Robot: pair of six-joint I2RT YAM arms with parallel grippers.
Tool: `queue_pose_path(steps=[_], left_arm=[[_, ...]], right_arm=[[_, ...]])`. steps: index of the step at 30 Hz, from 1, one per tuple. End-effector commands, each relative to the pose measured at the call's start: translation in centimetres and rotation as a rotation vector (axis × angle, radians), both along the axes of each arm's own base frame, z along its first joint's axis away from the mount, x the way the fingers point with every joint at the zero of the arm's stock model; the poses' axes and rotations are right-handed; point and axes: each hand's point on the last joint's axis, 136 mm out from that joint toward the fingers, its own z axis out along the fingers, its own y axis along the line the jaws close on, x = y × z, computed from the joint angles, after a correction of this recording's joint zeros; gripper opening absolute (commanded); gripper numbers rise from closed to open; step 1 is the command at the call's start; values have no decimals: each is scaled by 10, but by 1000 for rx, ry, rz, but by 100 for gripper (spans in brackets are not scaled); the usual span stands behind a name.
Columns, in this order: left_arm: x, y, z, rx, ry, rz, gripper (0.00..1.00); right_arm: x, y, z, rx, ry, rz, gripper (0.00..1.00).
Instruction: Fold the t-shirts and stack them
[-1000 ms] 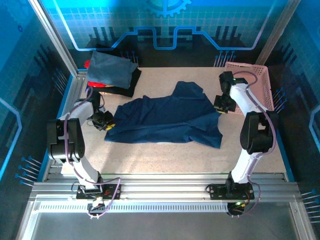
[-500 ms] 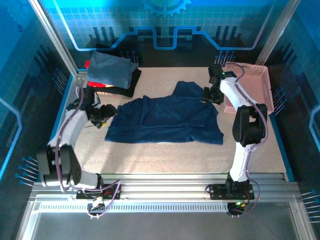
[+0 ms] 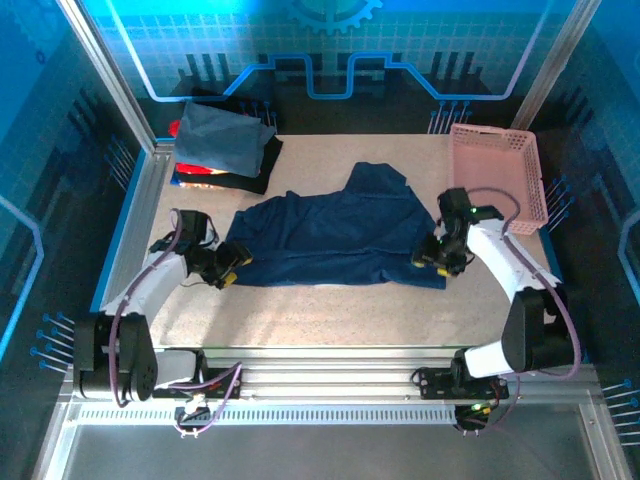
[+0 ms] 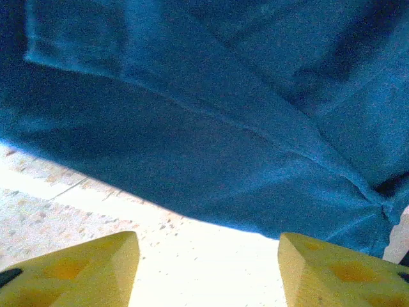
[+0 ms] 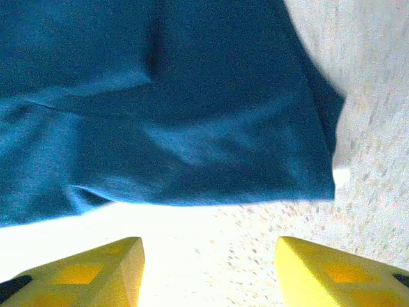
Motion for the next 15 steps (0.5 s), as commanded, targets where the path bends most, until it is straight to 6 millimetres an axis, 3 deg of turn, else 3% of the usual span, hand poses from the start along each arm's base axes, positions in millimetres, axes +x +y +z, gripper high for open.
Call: queue_pose_path(steps=[1,7,11,13,15], left_arm=[[13,-5,-17,-42,16,28,56],[25,15,-52,59,83,71,51],[24,32,-66,118,123,96,49],[20,37,-70,146,139,89,48],[15,41,-74,165,153,80,48]], right_arm=[[-7,-7,-32,15,61,-107,56],[1,-36,-65,-118,102,-191,51],[14,-56,-63,-248,103,-194,35],[18,-65,-59,-293,95,-185,17],[19,-70,-56,-323,101,-165,9]])
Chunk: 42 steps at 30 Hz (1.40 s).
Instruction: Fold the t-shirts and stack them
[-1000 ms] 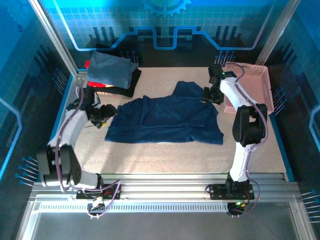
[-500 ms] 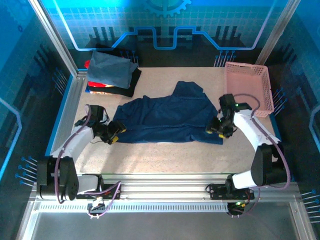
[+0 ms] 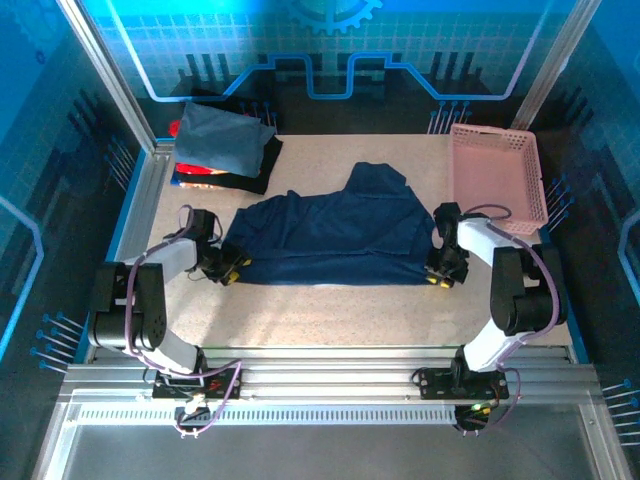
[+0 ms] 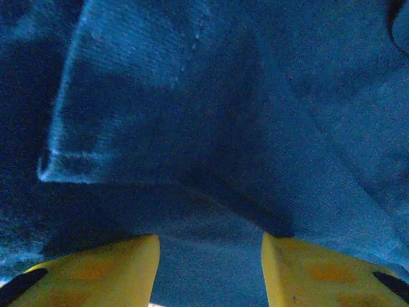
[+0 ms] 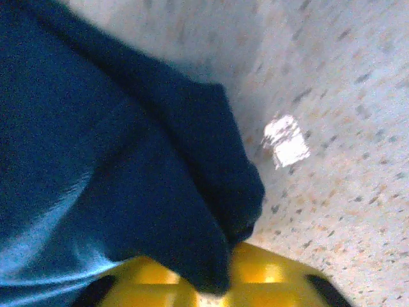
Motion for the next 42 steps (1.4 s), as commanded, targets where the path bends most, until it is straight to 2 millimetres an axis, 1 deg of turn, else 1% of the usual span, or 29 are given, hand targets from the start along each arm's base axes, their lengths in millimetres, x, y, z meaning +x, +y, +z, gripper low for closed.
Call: queue_pose_path(steps=[1,4,6,8,10,12,13,15,16,18,19,21,25,28,29,32,35,42], left_arm=[[-13,22,-19,113,62,3,48],[-20,21,-21,114,73,-12,48],[-24,17,-20,91,61,-15,49],[-29,11,-17,67,50,-22,52],[-31,6,-10,42,31,-25,59],[-28,-2,5,-1,-17,-24,66],[-24,-8,17,-35,-50,-29,69],[-21,-18,39,-88,-83,-49,72],[-21,-21,51,-88,-96,-67,78],[-21,-23,75,-61,-143,-94,86],[-21,-22,86,-46,-169,-98,94],[-19,-21,106,-34,-220,-94,97],[-7,-25,149,-32,-347,-109,98],[0,-31,175,11,-442,-178,99],[0,-32,181,27,-461,-199,99],[0,-31,189,55,-491,-229,99],[-3,-28,190,81,-494,-234,99],[-10,-23,188,107,-498,-227,99]], right_arm=[[3,-24,7,-129,12,13,9],[-8,-32,11,-168,25,29,12],[-16,-34,10,-157,37,17,16],[-18,-35,9,-137,35,6,25],[-16,-33,13,-111,28,-9,30],[-9,-26,23,-74,-14,-13,38],[-5,-22,31,-52,-42,-17,42],[2,-13,47,-5,-101,-21,45],[5,-8,56,12,-136,-13,47],[10,6,71,65,-192,-2,49],[15,16,79,112,-226,9,51],[22,34,86,177,-245,27,53],[39,70,74,326,-212,30,53],[51,87,58,367,-190,19,52],[54,90,50,371,-175,11,51],[62,102,34,397,-154,1,49],[69,107,26,390,-146,0,48],[77,102,14,349,-132,-18,42]])
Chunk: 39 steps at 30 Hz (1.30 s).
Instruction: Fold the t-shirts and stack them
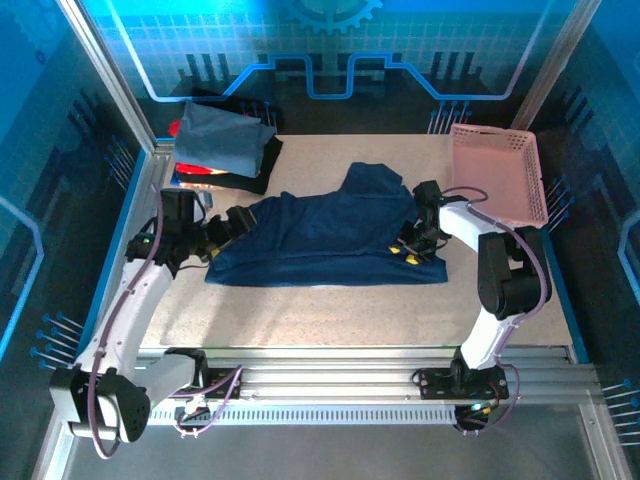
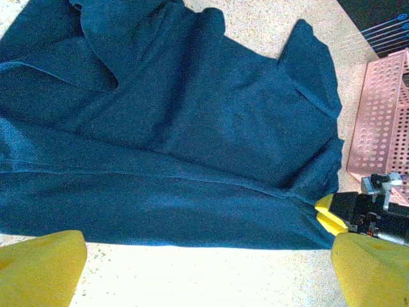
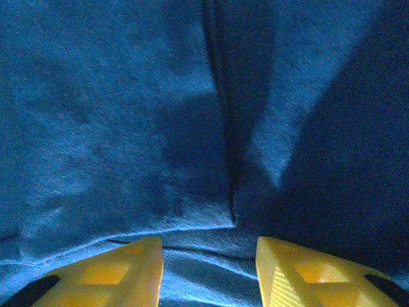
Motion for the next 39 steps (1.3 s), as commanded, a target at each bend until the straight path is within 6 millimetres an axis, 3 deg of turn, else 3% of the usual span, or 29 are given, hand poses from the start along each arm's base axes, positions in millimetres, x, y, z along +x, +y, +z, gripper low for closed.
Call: queue_pose_path(steps=[1,8,13,19,28,39], left_arm=[[-8,4,2,41,-9,-8,99],[-10,6,-4,59,1,-5,99],[-12,8,-10,71,15,-5,99],[-14,6,-22,60,37,-7,99],[-21,10,-47,73,113,8,99],[-29,13,-70,76,195,40,99]], right_arm=[[9,3,-4,-4,-1,-15,42],[19,1,-12,-17,7,-32,24],[36,7,11,5,-59,-35,9],[58,20,30,29,-104,5,2],[98,57,32,72,-132,74,2],[132,88,27,106,-147,143,7]])
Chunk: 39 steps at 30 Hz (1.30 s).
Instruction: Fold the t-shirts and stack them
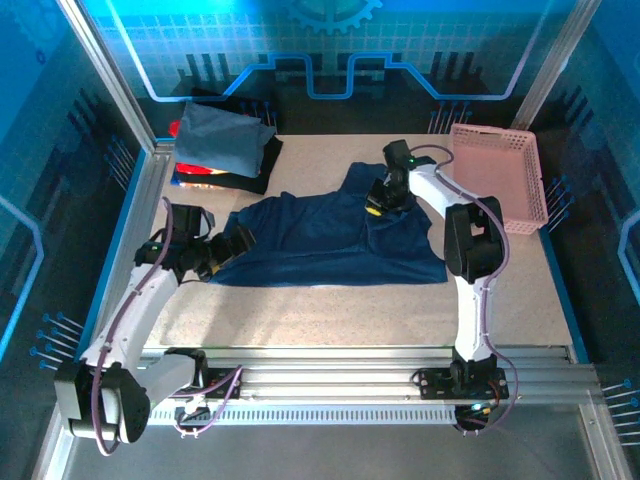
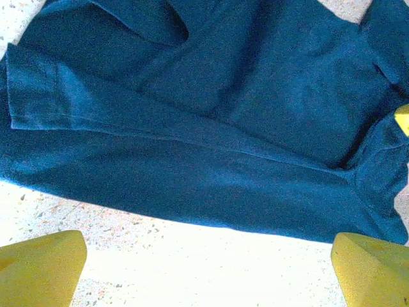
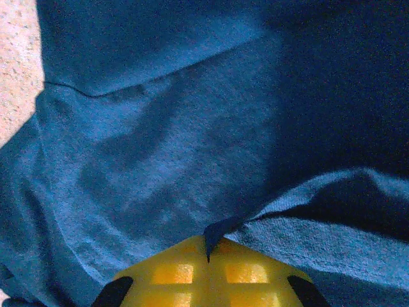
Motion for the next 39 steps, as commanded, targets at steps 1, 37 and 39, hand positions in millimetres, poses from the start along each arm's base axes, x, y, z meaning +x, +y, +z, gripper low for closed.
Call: queue_pose_path(steps=[1,37,39], left_arm=[[-7,3,-14,14,54,19,99],[34,10,-46,-69,118,130,57],[38,12,-59,-70,129,156,43]], right_arm=[[4,17,2,24,5,69,8],[-132,-99,40,70,-76,-24,41],[-129,-94,16,21,-14,-31,31]])
